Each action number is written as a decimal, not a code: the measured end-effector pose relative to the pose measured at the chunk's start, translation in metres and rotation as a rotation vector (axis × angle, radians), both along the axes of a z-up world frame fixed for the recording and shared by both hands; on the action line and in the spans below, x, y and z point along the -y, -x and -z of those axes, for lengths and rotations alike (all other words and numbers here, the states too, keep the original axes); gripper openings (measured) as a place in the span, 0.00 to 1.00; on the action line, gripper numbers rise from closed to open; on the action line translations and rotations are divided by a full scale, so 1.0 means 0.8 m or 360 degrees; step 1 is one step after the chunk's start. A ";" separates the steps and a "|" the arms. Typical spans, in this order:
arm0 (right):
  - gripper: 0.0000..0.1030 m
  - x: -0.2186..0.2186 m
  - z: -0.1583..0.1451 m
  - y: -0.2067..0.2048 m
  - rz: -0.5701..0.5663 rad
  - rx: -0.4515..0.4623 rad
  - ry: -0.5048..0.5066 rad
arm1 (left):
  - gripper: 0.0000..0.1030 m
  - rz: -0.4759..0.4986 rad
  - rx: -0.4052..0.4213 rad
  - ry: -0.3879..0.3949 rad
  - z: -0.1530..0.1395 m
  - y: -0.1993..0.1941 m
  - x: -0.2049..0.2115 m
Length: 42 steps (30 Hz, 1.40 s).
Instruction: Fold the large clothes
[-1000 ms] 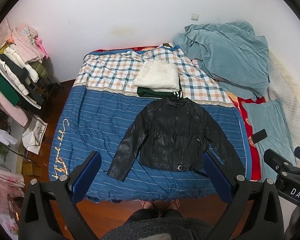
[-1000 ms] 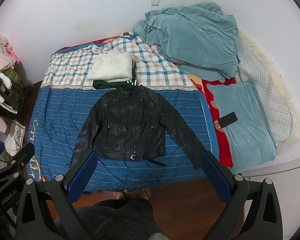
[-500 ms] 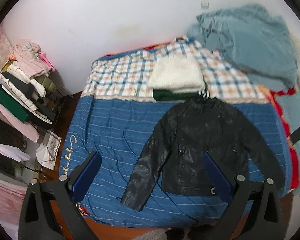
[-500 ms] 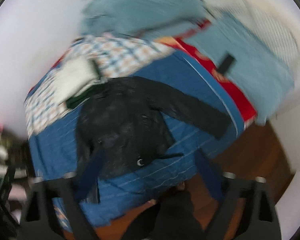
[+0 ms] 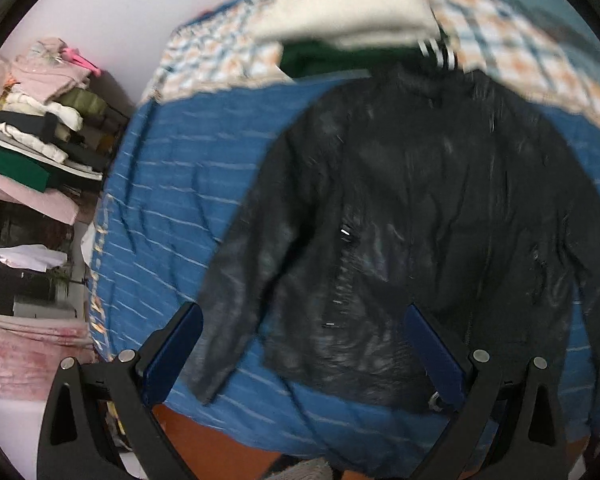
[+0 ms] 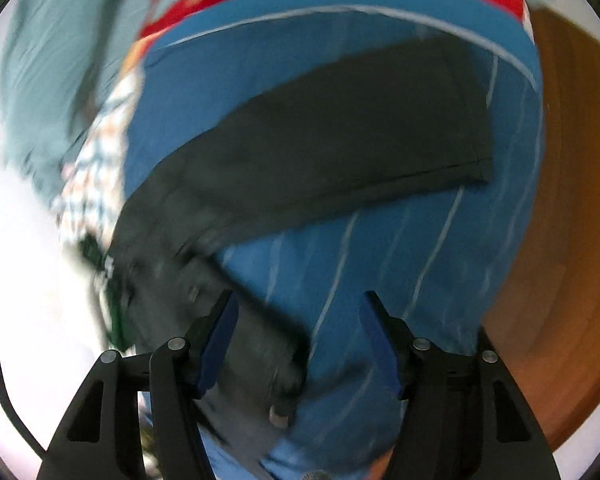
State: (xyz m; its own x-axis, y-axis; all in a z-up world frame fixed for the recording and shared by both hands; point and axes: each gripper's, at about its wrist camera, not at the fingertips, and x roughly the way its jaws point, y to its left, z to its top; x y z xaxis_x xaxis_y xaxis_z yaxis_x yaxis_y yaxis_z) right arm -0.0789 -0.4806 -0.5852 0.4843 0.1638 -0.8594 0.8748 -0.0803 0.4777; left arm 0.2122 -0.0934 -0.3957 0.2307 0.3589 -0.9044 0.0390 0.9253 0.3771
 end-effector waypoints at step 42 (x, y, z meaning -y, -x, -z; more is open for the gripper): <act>0.07 0.136 -0.126 -0.126 0.0081 0.0335 0.0891 | 1.00 -0.0173 -0.0025 0.0174 0.129 -0.055 0.042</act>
State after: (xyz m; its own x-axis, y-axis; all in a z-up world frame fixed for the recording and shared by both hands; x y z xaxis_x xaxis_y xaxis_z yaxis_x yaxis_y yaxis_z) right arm 0.0217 -0.5894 -0.4847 0.6487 -0.3142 -0.6932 0.7586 0.1940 0.6220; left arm 0.2564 -0.1269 -0.4991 0.1811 0.2804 -0.9426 -0.0586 0.9599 0.2742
